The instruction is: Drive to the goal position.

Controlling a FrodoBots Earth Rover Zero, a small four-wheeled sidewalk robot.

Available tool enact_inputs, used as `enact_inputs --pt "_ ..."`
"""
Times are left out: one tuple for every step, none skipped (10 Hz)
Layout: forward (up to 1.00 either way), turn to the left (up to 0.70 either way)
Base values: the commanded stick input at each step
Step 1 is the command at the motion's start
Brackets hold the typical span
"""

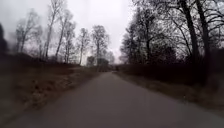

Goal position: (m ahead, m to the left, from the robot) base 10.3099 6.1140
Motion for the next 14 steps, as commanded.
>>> enact_inputs --pt "0.70 0.00" --pt "0.70 0.00" --pt "0.70 0.00" --pt "0.70 0.00" --pt "0.70 0.00" --pt "0.70 0.05" --pt "0.70 0.11" --pt "0.70 0.14" --pt "0.70 0.14" --pt "0.70 0.14" --pt "0.70 0.14" --pt "0.70 0.09" --pt "0.70 0.02" --pt "0.70 0.00"
